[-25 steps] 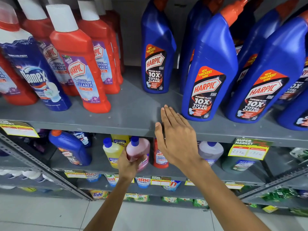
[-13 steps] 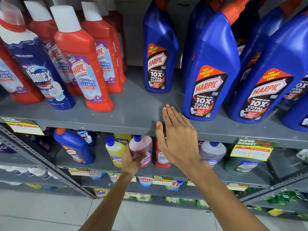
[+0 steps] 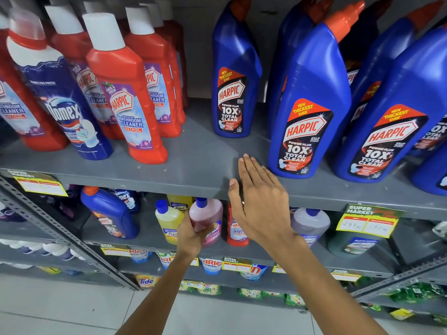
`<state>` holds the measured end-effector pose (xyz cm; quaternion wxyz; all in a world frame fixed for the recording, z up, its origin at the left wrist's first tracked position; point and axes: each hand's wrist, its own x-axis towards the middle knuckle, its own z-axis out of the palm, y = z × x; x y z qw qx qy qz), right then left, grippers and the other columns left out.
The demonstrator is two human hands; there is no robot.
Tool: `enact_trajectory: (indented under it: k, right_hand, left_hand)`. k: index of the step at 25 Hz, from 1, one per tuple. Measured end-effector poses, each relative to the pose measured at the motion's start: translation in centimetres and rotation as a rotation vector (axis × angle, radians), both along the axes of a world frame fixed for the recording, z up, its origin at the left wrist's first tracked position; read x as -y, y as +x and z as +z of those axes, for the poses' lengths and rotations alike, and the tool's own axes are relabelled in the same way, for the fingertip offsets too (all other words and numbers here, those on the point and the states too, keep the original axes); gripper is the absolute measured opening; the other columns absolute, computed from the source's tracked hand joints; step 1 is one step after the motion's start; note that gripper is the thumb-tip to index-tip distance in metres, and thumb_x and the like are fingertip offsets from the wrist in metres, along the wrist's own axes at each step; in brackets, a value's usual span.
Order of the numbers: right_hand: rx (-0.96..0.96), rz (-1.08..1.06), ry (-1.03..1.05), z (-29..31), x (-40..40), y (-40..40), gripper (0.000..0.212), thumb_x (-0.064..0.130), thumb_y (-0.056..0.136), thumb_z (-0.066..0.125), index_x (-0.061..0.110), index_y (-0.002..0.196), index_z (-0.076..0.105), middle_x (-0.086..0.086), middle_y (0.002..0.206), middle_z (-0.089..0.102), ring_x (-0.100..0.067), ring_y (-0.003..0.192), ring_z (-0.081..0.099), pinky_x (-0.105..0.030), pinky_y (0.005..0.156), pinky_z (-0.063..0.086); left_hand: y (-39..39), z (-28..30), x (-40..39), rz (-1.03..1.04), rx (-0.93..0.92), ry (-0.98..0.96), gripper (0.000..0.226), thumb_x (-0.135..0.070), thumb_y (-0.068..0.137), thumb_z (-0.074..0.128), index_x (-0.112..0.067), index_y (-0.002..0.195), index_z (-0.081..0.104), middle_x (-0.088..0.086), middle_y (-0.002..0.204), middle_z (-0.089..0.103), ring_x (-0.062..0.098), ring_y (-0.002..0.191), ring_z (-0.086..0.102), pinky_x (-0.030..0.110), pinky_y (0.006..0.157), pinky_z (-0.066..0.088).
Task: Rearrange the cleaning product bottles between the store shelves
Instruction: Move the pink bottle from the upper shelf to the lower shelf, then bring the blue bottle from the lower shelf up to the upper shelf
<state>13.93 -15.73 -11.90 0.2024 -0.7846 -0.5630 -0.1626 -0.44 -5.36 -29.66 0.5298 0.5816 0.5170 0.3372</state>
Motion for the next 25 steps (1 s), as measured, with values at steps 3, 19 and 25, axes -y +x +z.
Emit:
enact_trajectory:
  k: [3, 19, 25]
  right_hand:
    - [-0.008, 0.009, 0.022, 0.0, 0.1, 0.0, 0.058, 0.037, 0.109, 0.041, 0.002, 0.153, 0.057, -0.015, 0.161, 0.057, -0.026, 0.152, 0.056, -0.04, 0.129, 0.043]
    - [-0.547, 0.554, 0.036, -17.1, 0.3, -17.9, 0.063, 0.035, 0.109, 0.058, 0.017, 0.166, 0.038, 0.007, 0.176, 0.036, -0.015, 0.163, 0.036, -0.039, 0.131, 0.036]
    - [-0.641, 0.29, -0.258, -24.4, -12.1, -24.4, 0.064, 0.027, 0.111, 0.053, 0.0, 0.165, 0.031, -0.013, 0.177, 0.025, -0.031, 0.166, 0.027, -0.038, 0.135, 0.02]
  left_hand:
    - [-0.1, 0.9, 0.0, -0.047, -0.054, 0.003, 0.083, 0.001, 0.076, 0.095, 0.003, 0.148, 0.053, 0.021, 0.137, 0.071, 0.041, 0.125, 0.066, 0.048, 0.107, 0.058]
    - [-24.5, -1.6, -4.0, 0.185, -0.211, -0.21, 0.028, 0.023, 0.078, 0.084, 0.006, 0.096, 0.069, 0.029, 0.094, 0.075, 0.037, 0.094, 0.071, 0.036, 0.074, 0.061]
    - [-30.0, -2.0, -15.3, -0.043, -0.301, -0.156, 0.054, 0.005, 0.08, 0.091, -0.007, 0.124, 0.063, 0.011, 0.119, 0.063, 0.026, 0.112, 0.062, 0.039, 0.096, 0.056]
